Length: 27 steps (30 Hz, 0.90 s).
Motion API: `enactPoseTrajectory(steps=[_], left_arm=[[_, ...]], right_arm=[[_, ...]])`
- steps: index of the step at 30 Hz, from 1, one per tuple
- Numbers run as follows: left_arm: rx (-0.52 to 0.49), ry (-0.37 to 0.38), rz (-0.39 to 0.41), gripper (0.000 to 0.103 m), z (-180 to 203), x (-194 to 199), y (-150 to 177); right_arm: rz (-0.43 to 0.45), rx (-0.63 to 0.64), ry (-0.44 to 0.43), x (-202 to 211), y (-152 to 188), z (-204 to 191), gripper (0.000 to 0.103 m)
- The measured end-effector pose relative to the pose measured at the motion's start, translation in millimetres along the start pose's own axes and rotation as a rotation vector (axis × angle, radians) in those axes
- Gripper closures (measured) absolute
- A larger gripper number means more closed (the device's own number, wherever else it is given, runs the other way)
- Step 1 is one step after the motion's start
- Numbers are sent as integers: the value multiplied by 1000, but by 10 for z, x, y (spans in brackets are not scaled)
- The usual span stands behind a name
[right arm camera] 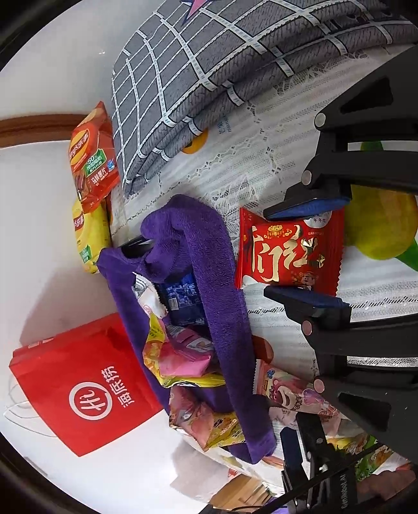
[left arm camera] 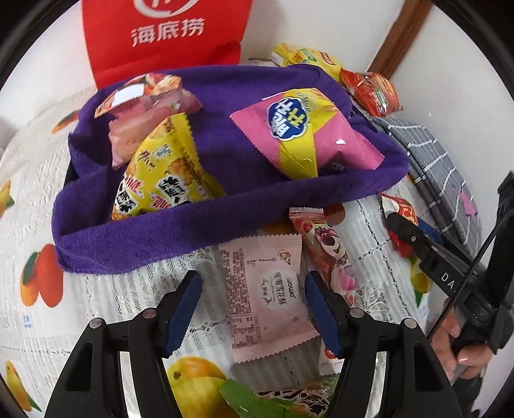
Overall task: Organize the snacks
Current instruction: 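Lower red packet and pink packet onto the purple towel, opening both tools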
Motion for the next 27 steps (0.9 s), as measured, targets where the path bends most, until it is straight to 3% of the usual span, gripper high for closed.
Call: enactPoseTrajectory(steps=[3,5,7,10,16,27], left_arm=[[-28,-38,15,40,26,-26,-8],[-53,-70,26,55,26,-22,-8],[-61,-76,34,60,20,-2,-16],[-56,-50,40,65,15,28,-22],[-42,5,75,66,17,177,-75],[-31,198,189,66,112,674,-143]], right_arm=[[1,-6,-9,0,1,17,61],[3,-12,-15,4,1,22,62],[3,-18,-20,4,-2,24,62],[5,-21,-21,9,1,26,62],[7,-20,-26,20,4,22,62],[50,-5,-106,122,-3,-74,62]])
Point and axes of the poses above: each gripper's, at about its wrist camera, not at the fingertips, and x roughly against the way its jaws point, z to its right, y to its underside, the point moved 10 cm from there along -x, roughly the way its jaws point, and after that the axes turned 2 degrees about z, right-handed, at the moved point
